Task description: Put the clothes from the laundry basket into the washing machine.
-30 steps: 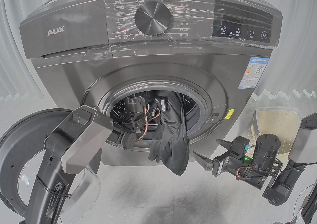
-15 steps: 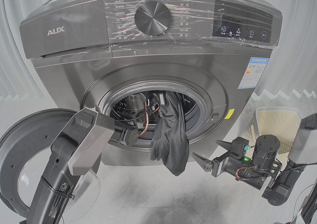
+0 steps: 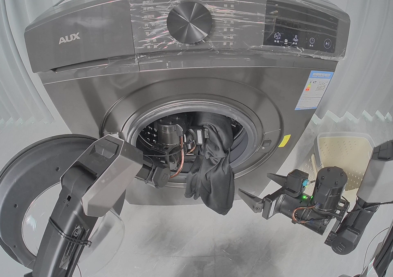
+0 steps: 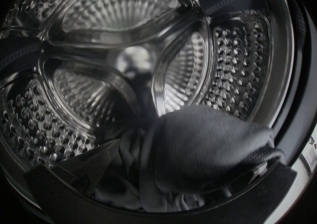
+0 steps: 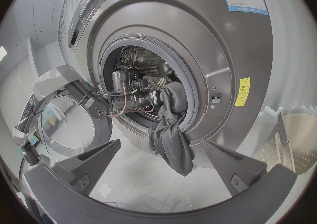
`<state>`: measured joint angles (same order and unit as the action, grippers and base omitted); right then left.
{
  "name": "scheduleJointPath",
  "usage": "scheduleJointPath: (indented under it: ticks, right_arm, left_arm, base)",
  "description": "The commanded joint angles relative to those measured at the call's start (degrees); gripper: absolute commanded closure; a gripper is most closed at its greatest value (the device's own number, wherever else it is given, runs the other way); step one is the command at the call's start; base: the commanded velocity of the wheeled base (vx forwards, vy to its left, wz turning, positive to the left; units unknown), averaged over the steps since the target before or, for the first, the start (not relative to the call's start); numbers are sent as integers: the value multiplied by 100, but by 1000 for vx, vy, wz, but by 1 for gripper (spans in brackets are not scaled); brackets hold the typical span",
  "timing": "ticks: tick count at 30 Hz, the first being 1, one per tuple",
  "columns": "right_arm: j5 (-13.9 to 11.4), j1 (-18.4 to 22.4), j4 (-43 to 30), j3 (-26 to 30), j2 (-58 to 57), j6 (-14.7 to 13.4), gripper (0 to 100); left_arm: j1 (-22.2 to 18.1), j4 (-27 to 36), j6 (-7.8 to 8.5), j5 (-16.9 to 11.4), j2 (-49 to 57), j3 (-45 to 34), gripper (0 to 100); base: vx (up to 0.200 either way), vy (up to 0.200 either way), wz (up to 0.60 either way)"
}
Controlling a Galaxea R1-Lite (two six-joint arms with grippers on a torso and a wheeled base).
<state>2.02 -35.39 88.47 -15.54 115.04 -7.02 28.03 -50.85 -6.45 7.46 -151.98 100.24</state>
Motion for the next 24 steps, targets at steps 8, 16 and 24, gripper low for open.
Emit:
scheduleJointPath:
  ticks: [8, 16, 24]
  right_arm:
    - [0, -3, 4, -1, 18, -10, 0]
    - [0, -3, 4, -1, 9, -10, 0]
    - [0, -91, 4, -1, 18, -10, 0]
  left_arm:
    - [291, 435, 153, -561, 881, -2088, 0]
    - [326, 409, 197, -755, 969, -2290, 0]
    - [458, 374, 188, -948, 678, -1842, 0]
  base:
    - [0, 0, 0]
    - [0, 0, 0]
    - [0, 0, 0]
